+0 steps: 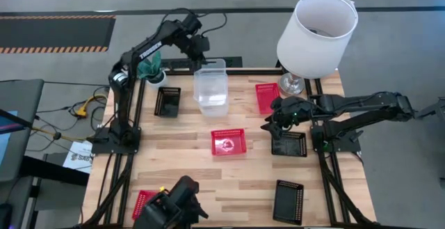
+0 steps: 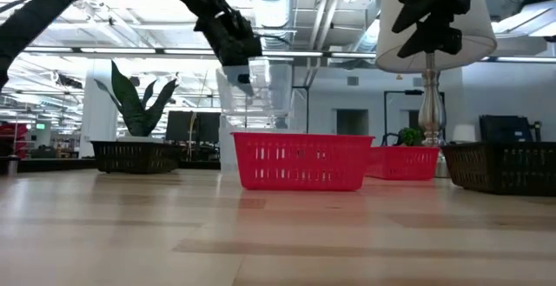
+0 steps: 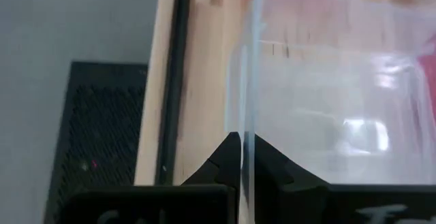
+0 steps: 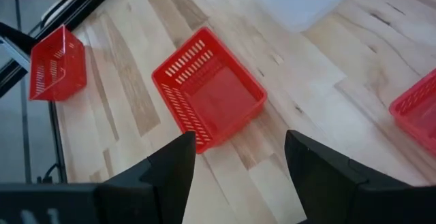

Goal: Stack baskets by color
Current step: Stack the transparent bin on the stacked transparent bins

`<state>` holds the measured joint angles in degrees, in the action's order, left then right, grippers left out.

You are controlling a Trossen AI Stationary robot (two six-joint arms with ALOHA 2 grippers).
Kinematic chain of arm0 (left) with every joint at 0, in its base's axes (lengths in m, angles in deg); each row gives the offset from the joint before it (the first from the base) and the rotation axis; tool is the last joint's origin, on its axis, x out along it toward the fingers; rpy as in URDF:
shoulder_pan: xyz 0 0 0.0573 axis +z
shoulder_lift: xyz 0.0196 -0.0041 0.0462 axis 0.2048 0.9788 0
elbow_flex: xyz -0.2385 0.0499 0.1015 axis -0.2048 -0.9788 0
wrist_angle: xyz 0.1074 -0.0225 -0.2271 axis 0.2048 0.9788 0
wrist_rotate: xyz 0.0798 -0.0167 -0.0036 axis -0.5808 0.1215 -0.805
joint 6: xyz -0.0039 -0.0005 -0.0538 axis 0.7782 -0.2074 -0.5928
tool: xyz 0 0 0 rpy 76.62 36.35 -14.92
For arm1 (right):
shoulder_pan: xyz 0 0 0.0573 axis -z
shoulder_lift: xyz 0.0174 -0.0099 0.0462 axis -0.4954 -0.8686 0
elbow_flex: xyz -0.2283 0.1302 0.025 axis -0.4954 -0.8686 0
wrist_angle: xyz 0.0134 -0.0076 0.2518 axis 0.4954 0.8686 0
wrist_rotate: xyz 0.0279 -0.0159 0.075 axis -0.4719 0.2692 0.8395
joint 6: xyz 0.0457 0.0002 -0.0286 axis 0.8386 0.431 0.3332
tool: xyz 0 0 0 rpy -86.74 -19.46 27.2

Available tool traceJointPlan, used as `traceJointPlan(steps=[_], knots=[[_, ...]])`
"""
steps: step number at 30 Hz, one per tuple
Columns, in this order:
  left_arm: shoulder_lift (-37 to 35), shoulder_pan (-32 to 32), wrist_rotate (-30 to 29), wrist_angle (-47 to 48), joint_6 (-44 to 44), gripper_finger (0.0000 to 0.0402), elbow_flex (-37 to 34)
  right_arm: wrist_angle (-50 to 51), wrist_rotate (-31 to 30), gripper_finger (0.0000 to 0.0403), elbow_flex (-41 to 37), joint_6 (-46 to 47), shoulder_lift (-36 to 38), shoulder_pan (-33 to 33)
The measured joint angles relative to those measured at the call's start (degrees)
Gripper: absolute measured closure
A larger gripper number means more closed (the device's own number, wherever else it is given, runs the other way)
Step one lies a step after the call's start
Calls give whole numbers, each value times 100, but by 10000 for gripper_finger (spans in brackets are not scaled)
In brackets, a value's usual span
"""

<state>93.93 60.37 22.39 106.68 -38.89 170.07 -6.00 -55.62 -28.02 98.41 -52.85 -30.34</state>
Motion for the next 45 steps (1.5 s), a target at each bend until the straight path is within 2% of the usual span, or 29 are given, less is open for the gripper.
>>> traceJointPlan(steps=[12, 16, 26, 35, 39, 45], knots=[[84, -197, -421, -136, 77, 401, -44, 20, -176, 154, 0, -31, 0, 0], [84, -212, -416, -382, -54, 401, -46, 20, -183, 154, 0, -33, 0, 0], [83, -238, -285, -249, -177, 402, -48, 20, -183, 154, 0, -33, 0, -34], [281, -384, -515, -101, -413, 399, -57, 22, -183, 154, 0, -7, 0, -291], [311, -441, -693, -130, -345, 377, -50, 24, -200, 154, 0, -6, 2, -399], [346, -490, -925, -159, -401, 308, -50, 57, -229, 154, 0, -9, 2, -428]])
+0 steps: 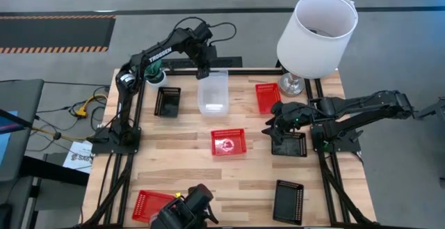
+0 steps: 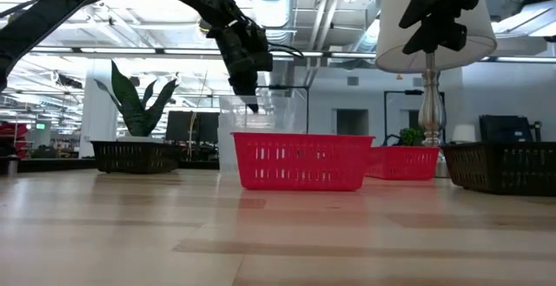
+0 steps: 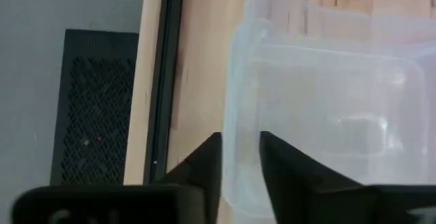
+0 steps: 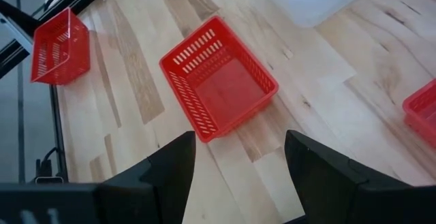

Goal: Stack baskets by color
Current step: Stack the transparent bin on the stacked transparent bins, then stack the bottom right black bin on the top black bin

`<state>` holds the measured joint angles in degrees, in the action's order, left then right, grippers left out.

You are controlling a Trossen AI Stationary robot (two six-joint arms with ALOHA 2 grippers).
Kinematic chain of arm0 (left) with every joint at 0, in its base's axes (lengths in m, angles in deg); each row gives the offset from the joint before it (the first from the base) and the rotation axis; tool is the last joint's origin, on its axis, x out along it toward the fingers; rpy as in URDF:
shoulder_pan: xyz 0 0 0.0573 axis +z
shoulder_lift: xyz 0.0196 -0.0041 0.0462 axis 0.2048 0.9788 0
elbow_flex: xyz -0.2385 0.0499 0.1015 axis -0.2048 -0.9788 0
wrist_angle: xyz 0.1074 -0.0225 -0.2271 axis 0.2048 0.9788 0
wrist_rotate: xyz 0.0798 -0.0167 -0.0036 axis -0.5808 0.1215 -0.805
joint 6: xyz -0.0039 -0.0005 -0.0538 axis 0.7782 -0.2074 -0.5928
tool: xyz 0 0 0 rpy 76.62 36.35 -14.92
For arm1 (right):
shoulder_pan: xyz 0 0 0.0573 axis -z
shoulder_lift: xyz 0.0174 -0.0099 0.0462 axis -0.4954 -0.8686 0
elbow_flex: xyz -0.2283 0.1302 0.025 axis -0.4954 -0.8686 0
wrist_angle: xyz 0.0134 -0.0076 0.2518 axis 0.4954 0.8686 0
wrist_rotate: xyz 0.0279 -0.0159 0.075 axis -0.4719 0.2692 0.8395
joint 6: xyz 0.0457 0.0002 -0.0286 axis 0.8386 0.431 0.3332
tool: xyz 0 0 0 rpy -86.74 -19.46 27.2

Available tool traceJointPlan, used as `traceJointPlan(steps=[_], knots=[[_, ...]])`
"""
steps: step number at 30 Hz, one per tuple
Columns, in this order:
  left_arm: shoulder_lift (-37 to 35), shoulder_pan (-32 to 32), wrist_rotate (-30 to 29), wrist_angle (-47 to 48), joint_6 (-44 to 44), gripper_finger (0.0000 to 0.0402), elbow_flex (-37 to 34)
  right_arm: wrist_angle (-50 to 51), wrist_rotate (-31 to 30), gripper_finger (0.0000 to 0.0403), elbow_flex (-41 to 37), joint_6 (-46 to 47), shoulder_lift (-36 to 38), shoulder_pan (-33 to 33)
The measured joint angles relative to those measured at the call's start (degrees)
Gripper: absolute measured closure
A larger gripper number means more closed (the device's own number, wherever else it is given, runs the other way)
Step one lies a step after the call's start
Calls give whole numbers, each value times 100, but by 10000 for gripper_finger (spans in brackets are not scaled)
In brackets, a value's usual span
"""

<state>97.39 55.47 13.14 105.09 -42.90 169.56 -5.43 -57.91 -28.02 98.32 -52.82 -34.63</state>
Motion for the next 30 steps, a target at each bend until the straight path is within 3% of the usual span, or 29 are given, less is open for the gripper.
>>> traceJointPlan(steps=[6, 10, 16, 23, 30], knots=[[4, -26, -399, 131, -347, 238, 418, 5, 10, 154, 0, -5, 0, 2], [4, -32, -365, 1029, -592, 208, 1141, 76, 101, 154, 2, -7, 0, 4], [-297, -125, 688, 2602, -1003, 208, 1585, 487, 131, 154, 2, -7, 0, -144], [-1399, -847, 973, 2552, -1315, 234, 561, 509, 136, 154, 2, 35, -2, -313], [-3118, -1804, 939, 1176, -2187, 255, -1703, -204, 131, 154, 2, -200, -155, -196]])
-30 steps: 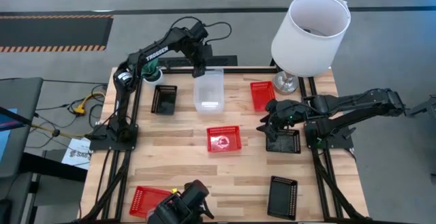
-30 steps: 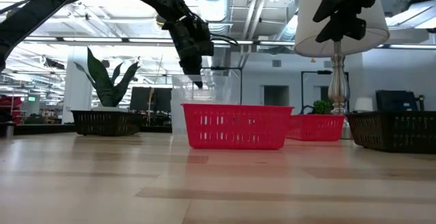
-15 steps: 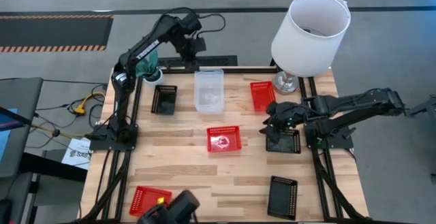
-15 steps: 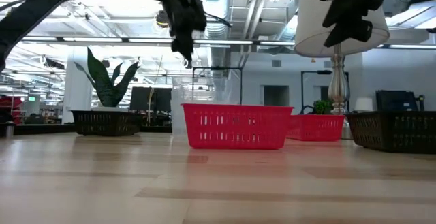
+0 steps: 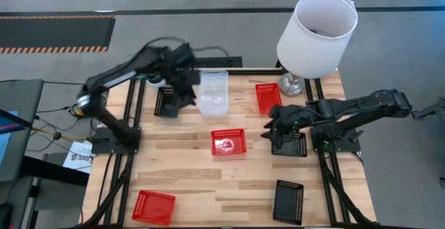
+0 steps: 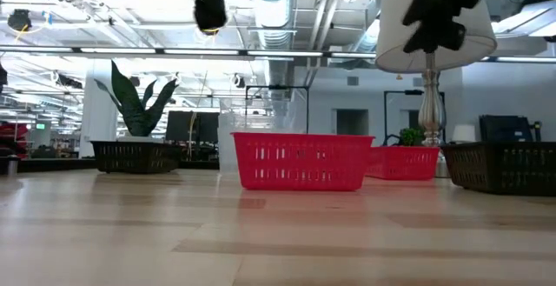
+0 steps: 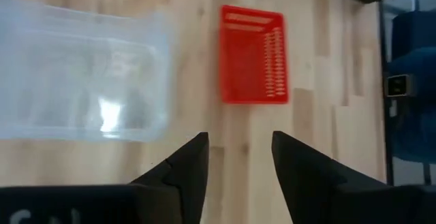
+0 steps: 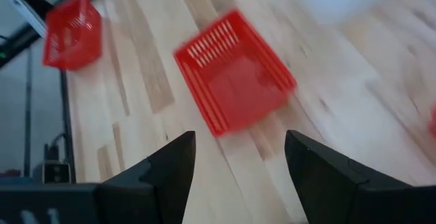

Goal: Stack baskets by color
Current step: Stack the bottom right black bin on the top black bin

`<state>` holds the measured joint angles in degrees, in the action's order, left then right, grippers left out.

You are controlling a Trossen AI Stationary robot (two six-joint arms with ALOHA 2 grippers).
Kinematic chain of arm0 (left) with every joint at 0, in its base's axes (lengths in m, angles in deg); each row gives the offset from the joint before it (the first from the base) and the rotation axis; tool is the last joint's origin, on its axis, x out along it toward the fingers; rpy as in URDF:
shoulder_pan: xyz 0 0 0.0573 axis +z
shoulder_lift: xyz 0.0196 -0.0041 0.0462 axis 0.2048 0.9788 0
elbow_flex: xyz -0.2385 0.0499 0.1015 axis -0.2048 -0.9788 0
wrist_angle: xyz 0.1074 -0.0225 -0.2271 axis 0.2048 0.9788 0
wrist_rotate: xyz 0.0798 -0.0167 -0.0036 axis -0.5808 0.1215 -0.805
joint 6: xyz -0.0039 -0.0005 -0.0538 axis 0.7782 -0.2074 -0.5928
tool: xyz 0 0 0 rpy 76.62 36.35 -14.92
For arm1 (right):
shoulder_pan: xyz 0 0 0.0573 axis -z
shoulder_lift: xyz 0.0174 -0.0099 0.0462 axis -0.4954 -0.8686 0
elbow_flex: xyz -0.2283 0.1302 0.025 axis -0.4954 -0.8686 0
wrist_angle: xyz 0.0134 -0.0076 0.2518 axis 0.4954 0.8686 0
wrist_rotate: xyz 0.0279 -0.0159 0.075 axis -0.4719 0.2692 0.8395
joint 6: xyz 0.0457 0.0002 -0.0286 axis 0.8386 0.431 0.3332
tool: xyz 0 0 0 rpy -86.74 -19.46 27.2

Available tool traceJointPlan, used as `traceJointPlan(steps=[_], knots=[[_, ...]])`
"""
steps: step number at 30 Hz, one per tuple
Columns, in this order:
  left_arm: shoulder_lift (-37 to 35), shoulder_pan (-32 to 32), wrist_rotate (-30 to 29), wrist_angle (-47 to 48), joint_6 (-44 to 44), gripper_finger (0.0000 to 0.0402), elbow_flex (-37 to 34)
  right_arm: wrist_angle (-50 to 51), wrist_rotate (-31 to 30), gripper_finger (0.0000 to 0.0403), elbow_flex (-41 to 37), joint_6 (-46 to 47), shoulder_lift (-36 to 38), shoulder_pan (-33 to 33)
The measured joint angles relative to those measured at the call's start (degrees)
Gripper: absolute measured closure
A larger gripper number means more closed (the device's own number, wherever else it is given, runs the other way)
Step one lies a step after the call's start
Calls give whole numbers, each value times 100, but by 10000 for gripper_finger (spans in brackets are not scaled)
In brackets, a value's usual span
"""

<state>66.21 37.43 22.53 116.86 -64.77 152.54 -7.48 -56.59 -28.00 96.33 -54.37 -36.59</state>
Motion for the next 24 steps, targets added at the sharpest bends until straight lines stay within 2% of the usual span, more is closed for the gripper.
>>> traceJointPlan(steps=[8, 12, 15, 18, 24], knots=[[-2258, -901, -595, -2840, -1858, 262, -2941, -1468, -2, 154, 0, -1090, -629, 35], [-3041, -1292, -859, -4566, -2335, 262, -4091, -2192, 1, 154, 0, -1398, -914, 103], [-3379, -1499, -1020, -5568, -2358, 263, -4759, -2601, 2, 154, 2, -1131, -1024, 223], [-3504, -1586, -1212, -6151, -2184, 263, -5262, -2728, 69, 154, 2, -691, -1091, 330], [-3471, -1591, -1557, -6384, -2030, 263, -5799, -2584, 671, 154, 0, 141, -1039, 421]])
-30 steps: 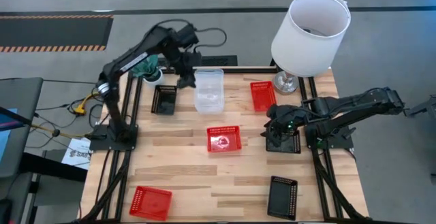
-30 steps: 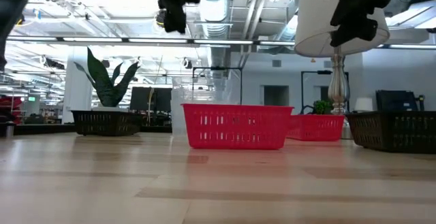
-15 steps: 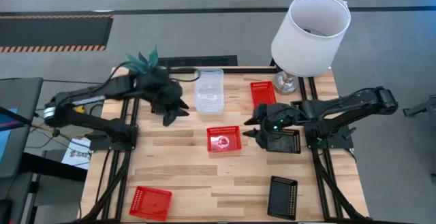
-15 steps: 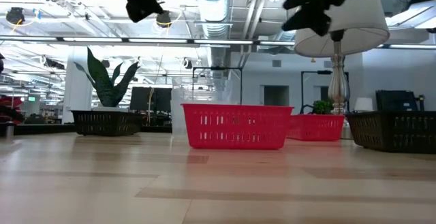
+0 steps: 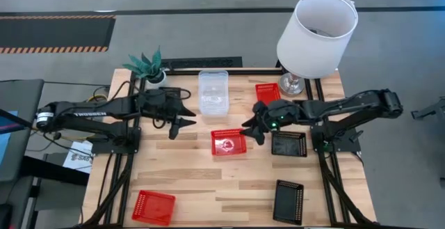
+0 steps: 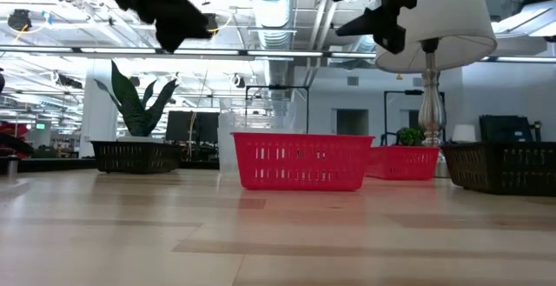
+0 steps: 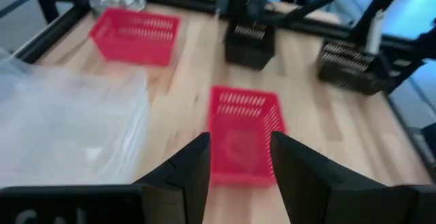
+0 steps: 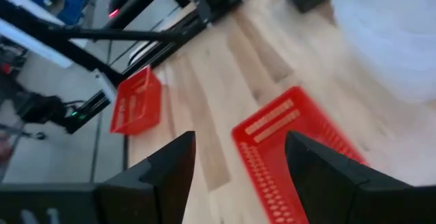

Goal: Stack baskets by color
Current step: Stack the bottom right black bin on the top black bin

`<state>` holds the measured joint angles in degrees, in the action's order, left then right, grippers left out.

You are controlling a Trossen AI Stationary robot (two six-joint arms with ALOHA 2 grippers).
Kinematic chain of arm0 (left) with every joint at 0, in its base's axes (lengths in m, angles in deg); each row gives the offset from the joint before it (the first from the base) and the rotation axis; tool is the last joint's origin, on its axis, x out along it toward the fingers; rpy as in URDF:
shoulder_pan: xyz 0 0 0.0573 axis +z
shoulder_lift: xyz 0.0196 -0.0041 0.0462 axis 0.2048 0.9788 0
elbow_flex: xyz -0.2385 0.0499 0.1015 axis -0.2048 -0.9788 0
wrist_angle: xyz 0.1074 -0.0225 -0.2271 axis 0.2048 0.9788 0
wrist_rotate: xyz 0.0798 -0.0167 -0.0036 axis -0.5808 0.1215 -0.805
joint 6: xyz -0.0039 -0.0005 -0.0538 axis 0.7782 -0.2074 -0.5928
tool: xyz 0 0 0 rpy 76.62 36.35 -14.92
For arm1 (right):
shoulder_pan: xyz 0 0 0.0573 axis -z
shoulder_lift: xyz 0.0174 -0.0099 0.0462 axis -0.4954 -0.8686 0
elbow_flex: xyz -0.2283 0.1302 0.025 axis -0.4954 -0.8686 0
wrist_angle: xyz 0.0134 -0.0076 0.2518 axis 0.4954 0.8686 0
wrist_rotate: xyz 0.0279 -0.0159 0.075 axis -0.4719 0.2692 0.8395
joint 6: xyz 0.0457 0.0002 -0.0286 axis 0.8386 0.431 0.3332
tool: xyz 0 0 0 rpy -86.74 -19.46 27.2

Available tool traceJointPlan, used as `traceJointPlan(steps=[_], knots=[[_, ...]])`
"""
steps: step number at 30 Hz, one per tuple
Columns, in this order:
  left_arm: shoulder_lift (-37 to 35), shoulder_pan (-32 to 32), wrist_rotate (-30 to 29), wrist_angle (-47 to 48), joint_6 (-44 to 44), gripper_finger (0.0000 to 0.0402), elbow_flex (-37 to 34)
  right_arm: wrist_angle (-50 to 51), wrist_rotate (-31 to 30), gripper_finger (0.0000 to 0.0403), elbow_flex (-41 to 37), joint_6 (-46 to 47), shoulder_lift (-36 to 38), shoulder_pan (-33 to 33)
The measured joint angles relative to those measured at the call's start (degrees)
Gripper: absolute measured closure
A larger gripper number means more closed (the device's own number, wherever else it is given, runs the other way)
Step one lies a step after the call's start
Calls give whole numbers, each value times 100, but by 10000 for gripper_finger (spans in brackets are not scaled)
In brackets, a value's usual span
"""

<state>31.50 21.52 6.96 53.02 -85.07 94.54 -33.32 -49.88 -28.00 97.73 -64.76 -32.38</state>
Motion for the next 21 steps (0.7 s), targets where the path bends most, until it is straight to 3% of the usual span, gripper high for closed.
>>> traceJointPlan(steps=[6, 14, 17, 21], knots=[[220, 1, -354, 211, 845, 263, -117, 594, 109, 154, -6, 590, 86, -118], [844, 48, -1625, 470, 952, 263, -114, 844, 70, 154, -2, 1465, 85, -474], [1091, 114, -1795, 1270, 801, 263, 146, 878, -102, 154, -2, 1592, 85, -622], [1266, 247, -2601, 2475, -37, 263, 610, 931, -243, 154, -2, 1599, 85, -758]])
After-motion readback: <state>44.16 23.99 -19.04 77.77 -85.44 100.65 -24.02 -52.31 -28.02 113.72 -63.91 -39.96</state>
